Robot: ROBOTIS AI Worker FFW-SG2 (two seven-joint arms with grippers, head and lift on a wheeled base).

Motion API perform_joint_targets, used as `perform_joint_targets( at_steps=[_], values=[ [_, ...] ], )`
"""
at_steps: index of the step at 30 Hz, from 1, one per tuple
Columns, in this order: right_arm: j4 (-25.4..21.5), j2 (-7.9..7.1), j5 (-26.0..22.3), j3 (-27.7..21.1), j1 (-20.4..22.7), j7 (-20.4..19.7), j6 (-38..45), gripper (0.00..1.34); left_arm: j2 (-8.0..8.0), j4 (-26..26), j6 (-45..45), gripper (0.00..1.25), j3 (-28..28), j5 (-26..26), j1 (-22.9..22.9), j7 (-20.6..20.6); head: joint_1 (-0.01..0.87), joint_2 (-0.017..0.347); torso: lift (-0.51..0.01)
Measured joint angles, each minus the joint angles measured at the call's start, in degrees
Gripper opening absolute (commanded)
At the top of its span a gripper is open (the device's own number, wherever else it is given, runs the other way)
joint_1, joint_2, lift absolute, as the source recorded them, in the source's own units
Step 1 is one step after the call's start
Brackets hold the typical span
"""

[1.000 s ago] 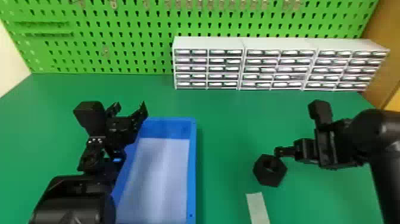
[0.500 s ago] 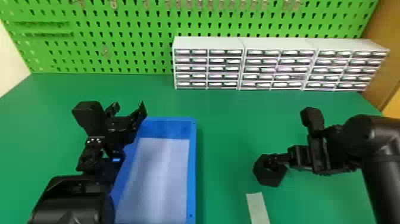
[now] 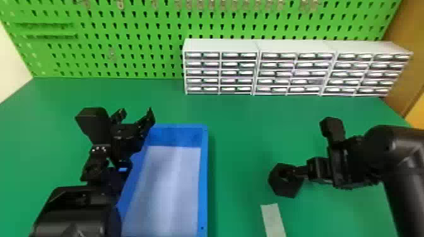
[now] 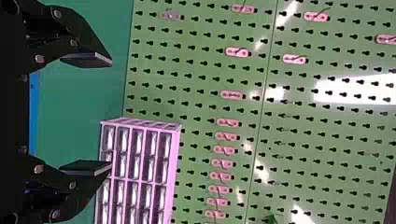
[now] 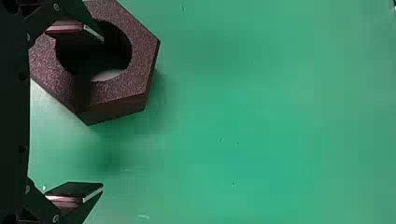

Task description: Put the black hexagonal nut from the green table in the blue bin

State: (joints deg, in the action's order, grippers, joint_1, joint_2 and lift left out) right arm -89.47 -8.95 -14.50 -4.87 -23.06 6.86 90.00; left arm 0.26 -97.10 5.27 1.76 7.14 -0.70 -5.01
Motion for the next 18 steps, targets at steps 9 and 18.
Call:
perform_joint_targets(
  at_steps=[9,18],
  values=[
    [0.32,0.03,0.42,-0.76,0.67,0.05,0.0,0.98,0.0,0.0,-0.1,0.78,-0.05,0.07,0.07,0.0,0.686,0.051,-0.097],
    [0.43,0.16,0.44,-1.45,1.08,0.02,0.0,0.59,0.0,-0.02,-0.3,0.78,-0.19,0.15,0.09,0.0,0.686,0.051,-0.097]
  ],
)
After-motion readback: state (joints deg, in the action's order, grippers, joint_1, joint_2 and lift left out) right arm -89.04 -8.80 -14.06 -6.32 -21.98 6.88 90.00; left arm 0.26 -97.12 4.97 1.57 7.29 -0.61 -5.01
